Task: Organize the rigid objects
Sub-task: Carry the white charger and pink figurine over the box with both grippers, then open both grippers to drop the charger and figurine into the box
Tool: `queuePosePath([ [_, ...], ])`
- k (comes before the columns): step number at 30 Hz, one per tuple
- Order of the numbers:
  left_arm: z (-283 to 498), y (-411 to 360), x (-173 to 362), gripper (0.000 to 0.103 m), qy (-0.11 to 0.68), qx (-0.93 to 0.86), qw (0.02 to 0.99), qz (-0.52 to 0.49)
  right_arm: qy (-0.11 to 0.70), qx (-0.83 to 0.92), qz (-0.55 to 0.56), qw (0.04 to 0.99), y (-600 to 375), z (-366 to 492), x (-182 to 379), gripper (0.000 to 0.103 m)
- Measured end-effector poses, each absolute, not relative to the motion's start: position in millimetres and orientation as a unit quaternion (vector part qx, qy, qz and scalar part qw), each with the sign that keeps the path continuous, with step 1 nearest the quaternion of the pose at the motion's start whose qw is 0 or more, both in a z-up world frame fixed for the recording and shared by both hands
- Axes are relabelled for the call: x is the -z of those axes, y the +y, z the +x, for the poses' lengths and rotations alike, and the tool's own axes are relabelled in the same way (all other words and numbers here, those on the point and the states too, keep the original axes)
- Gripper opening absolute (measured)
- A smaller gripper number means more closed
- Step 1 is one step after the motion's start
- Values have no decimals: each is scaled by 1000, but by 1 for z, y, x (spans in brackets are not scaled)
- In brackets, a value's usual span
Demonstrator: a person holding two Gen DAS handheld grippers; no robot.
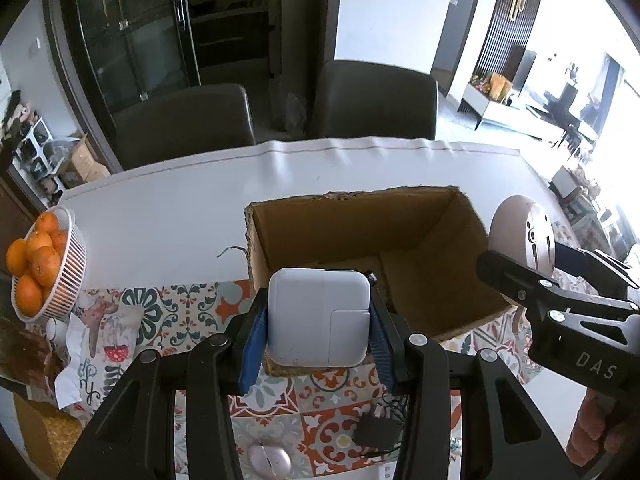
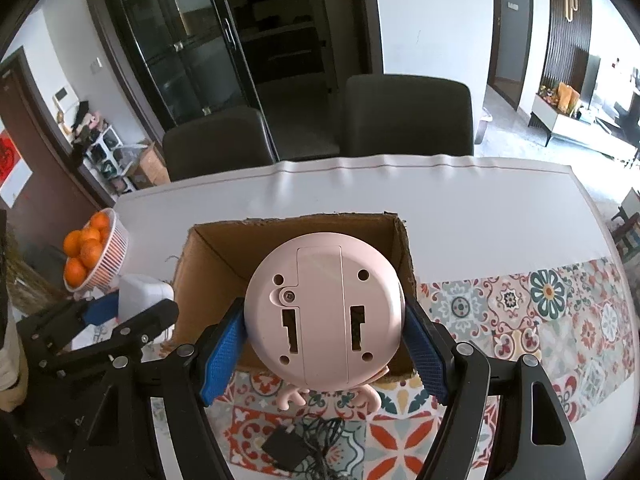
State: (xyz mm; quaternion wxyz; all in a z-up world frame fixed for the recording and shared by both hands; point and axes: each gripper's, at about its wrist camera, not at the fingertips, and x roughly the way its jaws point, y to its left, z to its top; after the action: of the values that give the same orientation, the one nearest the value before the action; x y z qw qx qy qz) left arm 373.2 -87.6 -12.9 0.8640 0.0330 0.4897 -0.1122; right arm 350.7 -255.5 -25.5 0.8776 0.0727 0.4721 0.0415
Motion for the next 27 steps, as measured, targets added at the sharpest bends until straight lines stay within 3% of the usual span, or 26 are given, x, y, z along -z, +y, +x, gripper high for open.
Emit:
queuePosePath([
  [27,412,-96,70,45,548,101,830,34,543,-35,71,836,-264,391,86,75],
])
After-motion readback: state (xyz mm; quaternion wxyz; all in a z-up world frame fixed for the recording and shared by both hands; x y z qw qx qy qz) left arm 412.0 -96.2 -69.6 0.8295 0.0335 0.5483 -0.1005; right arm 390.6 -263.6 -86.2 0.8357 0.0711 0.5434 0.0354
